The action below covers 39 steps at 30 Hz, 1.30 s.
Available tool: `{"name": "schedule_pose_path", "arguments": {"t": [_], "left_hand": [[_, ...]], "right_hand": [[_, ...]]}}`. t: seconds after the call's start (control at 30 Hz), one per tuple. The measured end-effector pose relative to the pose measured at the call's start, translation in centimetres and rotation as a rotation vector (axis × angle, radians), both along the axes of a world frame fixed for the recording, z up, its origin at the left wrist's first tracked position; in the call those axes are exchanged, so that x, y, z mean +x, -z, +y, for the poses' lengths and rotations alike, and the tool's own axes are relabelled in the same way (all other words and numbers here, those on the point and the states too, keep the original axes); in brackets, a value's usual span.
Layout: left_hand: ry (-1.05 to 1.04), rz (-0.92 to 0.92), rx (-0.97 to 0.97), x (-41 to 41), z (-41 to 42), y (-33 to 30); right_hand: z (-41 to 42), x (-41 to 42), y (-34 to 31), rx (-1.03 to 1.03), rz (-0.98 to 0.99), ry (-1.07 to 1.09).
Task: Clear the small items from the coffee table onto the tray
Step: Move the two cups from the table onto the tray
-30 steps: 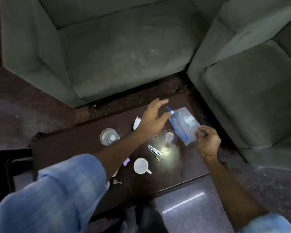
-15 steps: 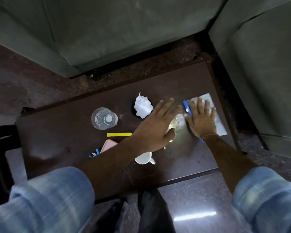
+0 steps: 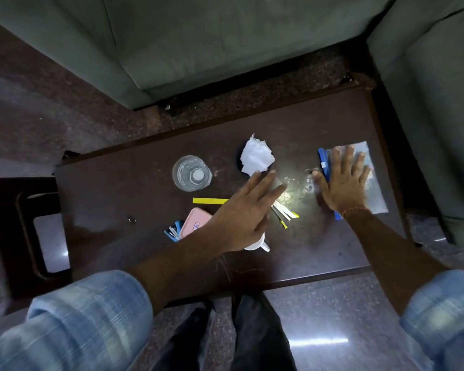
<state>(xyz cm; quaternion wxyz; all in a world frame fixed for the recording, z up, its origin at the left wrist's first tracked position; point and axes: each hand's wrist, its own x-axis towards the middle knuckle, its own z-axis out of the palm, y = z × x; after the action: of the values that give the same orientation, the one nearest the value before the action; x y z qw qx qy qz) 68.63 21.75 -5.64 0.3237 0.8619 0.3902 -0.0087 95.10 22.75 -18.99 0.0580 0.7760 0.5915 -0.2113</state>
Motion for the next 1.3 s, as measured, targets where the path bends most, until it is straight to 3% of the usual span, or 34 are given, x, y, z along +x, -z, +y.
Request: {"name": "schedule_pose_path", "arguments": {"t": [0.17,0.37,0.77,0.97,1.13,1.3], "left_hand": [[-0.086,0.055,-0.087,-4.4,-2.5,-0.6],[-0.166,0.125,-0.096,-7.9,-6.2,0.1],[-0.4,0.565,-0.15,-14.9,-11.9,3.8],[-0.499,0.613,-0.209,-17.0,-13.2,5.4],[-0.442,0.619,-0.15,-17.9,-12.7,6.0],[-0.5,0.548,-0.223,-19.1,-11.7,3.1]], "right_hand": [[-3.2,-5.3,-5.6,0.219,0.277,-0.007],[-9.7,-12.8,-8.4,0.111,0.534,-0.055],[-11.2,-18.1,-5.5,-0.131,0.393,-0.132],[-10.7,-18.5,-5.5,-0.105,0.357,-0.12],[-10.8,-18.9,-6.5,-0.08,0.352,-0.109],[-10.7,-20.9,-10.6,-0.033,0.362,-0.092]]}}
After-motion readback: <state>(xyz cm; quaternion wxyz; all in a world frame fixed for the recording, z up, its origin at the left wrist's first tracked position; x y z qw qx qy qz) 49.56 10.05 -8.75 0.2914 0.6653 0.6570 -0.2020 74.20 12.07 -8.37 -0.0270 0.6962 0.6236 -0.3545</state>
